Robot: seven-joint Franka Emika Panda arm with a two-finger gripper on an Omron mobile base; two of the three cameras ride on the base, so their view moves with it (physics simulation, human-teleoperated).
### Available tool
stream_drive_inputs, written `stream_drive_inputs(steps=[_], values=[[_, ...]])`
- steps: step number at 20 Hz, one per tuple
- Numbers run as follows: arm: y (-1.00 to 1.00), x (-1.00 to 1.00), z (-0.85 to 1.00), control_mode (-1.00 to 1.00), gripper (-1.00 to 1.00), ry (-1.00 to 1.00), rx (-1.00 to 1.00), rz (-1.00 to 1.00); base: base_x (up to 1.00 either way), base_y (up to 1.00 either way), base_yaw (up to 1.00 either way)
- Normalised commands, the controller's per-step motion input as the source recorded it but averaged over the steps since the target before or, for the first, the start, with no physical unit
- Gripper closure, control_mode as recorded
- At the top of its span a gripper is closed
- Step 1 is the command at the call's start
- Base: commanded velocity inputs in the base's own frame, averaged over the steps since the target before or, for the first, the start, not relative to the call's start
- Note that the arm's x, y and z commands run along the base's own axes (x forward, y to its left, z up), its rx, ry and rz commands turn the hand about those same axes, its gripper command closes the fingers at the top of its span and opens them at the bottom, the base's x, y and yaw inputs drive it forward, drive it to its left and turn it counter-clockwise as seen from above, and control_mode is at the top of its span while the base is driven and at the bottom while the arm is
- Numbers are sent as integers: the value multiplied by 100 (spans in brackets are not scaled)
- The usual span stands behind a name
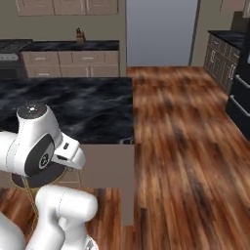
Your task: Take the smaller bowl and place it next to the appetizer plate on the dining counter , and place the larger bowl next to the plate with cooked food.
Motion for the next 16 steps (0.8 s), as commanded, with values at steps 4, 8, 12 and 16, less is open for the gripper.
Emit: stream_drive_inputs(steps=[4, 8, 12, 16], values=[[0, 0, 0, 100, -100, 0, 0, 0, 0, -100, -16], [0, 0, 0, 100, -100, 0, 0, 0, 1, -100, -9], [0, 0, 0, 100, -100, 0, 0, 0, 12, -100, 0], [0, 0, 0, 100, -100, 0, 0, 0, 32, -100, 9]])
